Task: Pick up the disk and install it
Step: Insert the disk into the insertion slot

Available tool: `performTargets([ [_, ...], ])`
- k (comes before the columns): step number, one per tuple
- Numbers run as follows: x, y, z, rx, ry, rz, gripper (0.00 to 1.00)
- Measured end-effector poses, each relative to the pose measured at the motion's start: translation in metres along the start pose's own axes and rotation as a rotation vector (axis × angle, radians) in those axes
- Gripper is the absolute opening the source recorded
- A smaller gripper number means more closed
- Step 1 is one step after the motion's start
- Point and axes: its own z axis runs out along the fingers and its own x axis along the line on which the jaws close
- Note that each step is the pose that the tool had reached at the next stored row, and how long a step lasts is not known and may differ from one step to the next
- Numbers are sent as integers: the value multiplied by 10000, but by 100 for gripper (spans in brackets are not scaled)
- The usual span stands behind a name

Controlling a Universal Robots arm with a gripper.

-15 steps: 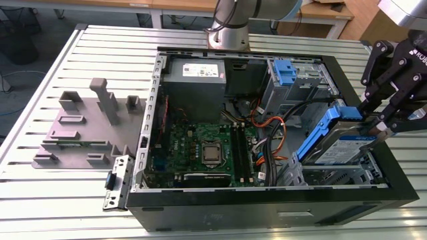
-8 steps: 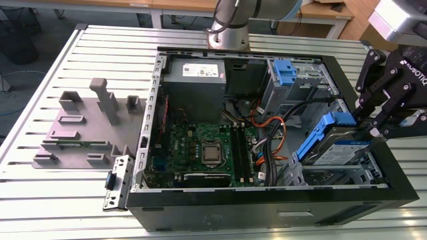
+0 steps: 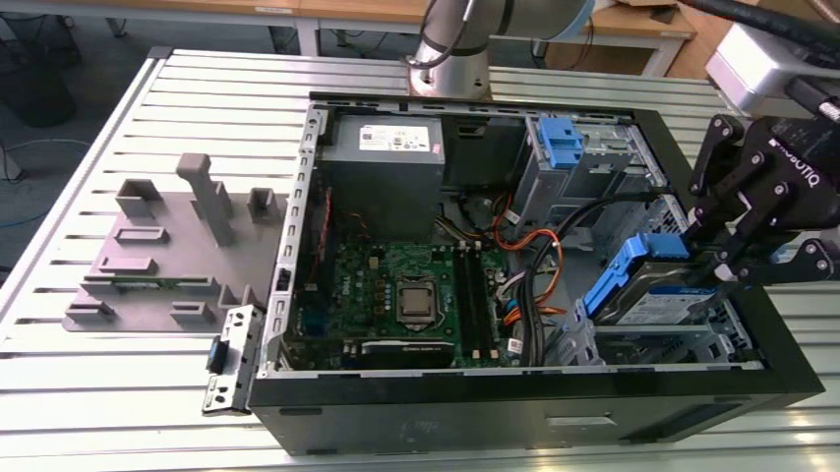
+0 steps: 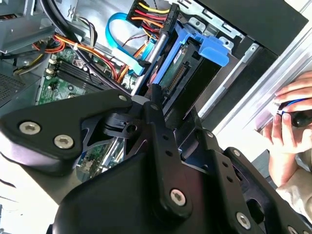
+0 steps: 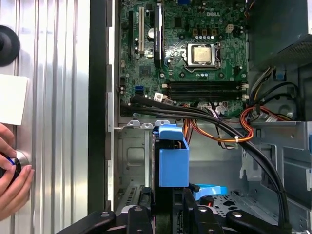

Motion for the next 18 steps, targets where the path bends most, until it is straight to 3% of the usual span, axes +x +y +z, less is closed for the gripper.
performTargets([
  [2, 0, -1, 26, 0, 1, 0, 35],
  [13, 0, -2, 34, 0, 1, 0, 35],
  [18, 0, -4, 89, 2, 0, 0, 35],
])
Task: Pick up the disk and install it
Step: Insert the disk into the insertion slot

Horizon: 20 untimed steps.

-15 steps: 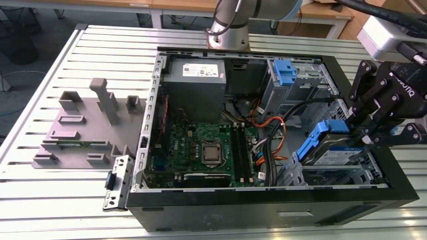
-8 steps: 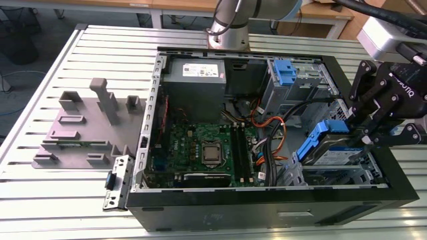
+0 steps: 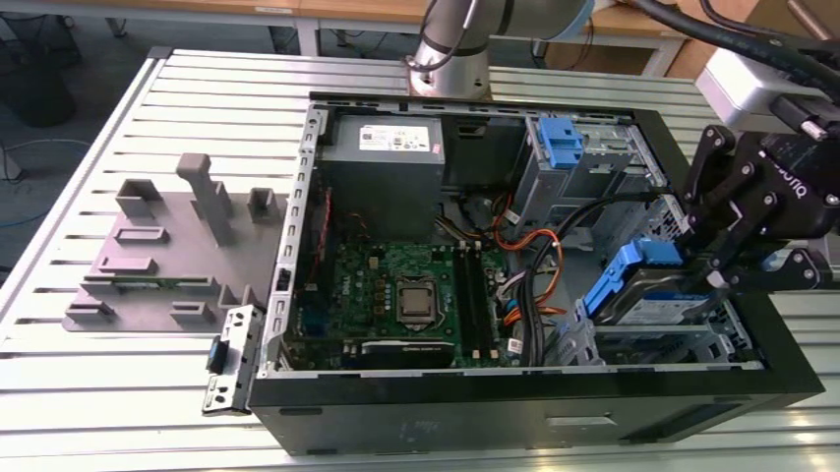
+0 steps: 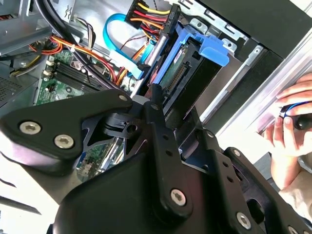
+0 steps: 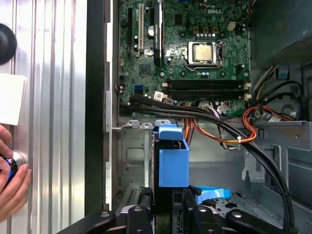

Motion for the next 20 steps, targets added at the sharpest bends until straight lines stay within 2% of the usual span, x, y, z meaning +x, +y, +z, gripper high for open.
performTargets([
  [20, 0, -14, 298, 7, 1, 0, 35],
])
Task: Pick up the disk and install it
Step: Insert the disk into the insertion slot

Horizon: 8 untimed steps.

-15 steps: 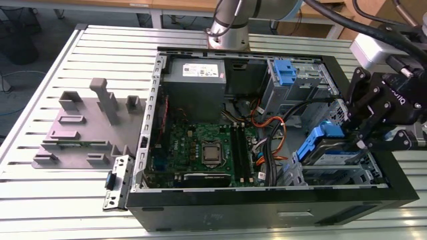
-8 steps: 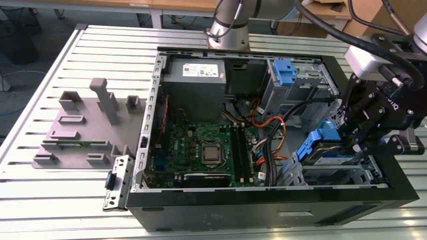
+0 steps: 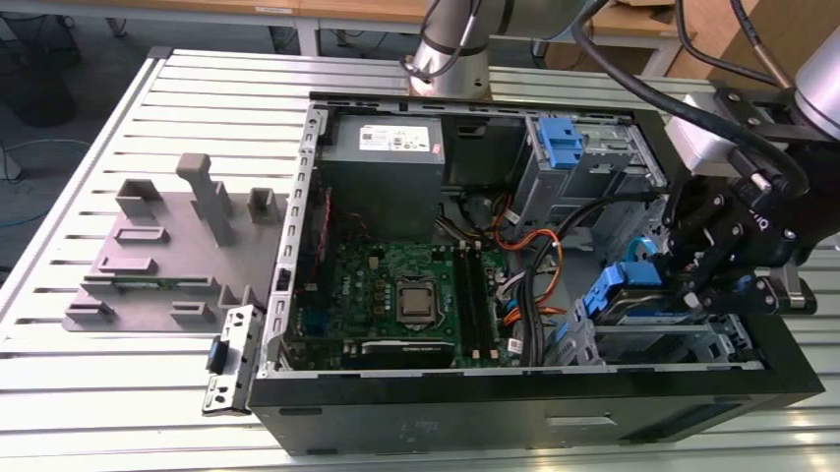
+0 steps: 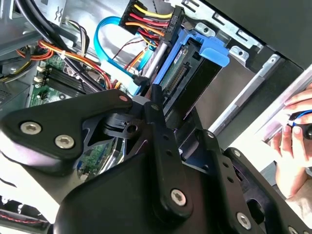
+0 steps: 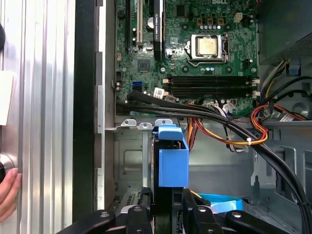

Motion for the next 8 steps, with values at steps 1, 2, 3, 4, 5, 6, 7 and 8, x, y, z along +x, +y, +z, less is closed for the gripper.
performTargets([
  [1, 0, -1, 14, 0, 0, 0, 35],
  [2, 0, -1, 25, 0, 1, 0, 35],
  [3, 0, -1, 33, 0, 0, 0, 35],
  [4, 0, -2, 35, 0, 2, 0, 35],
  [5, 0, -2, 35, 1, 2, 0, 35],
  [6, 0, -2, 35, 1, 3, 1, 35],
  [7, 0, -2, 36, 0, 2, 0, 35],
  [8, 0, -2, 37, 1, 1, 0, 35],
])
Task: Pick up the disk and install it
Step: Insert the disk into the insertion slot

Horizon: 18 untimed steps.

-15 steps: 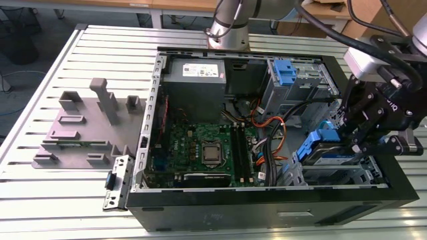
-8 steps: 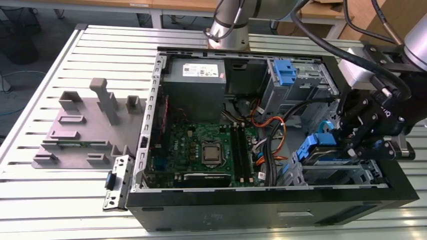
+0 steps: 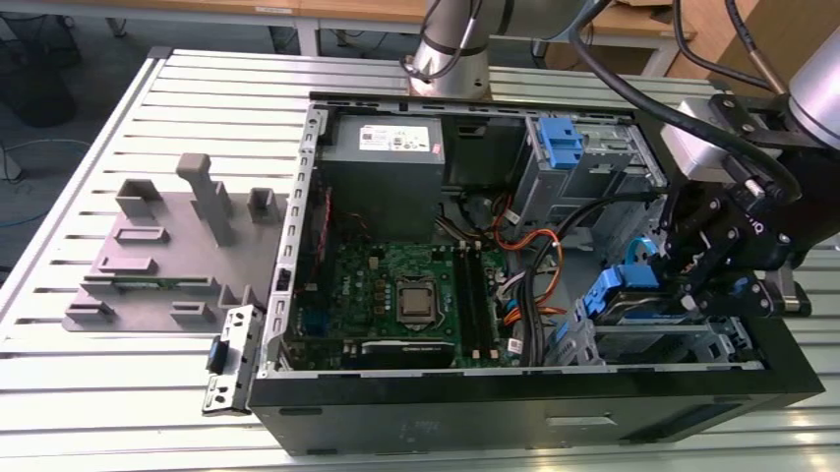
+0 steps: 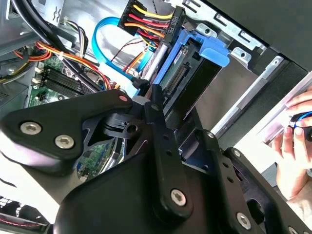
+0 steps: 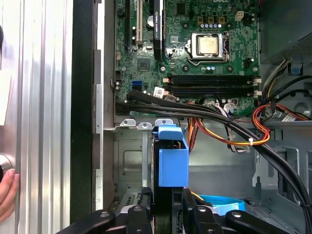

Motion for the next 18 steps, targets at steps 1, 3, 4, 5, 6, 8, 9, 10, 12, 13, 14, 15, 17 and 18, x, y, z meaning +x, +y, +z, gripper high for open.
performTargets([
  [1, 0, 0, 1, 0, -1, 0, 35],
  [3, 0, 0, 1, 0, -1, 0, 35],
  [4, 0, 0, 1, 0, -1, 0, 35],
  [5, 0, 0, 2, 1, -2, -1, 36],
  [6, 0, 0, 2, 1, 0, -1, 36],
  [8, 0, -1, 3, 0, -1, -1, 42],
  [9, 0, 0, 2, 0, 0, -1, 42],
  [10, 0, 0, 3, 0, 0, -1, 42],
  [12, 0, 1, 6, 16, -5, 0, 42],
  [13, 0, 4, 12, 61, -12, -6, 42],
  [14, 0, 8, 18, 120, -16, -19, 42],
  [15, 1, 14, 24, 183, -17, -30, 42],
  [17, 1, 24, 36, 253, -19, -41, 42],
  [18, 1, 31, 41, 268, -18, -43, 42],
])
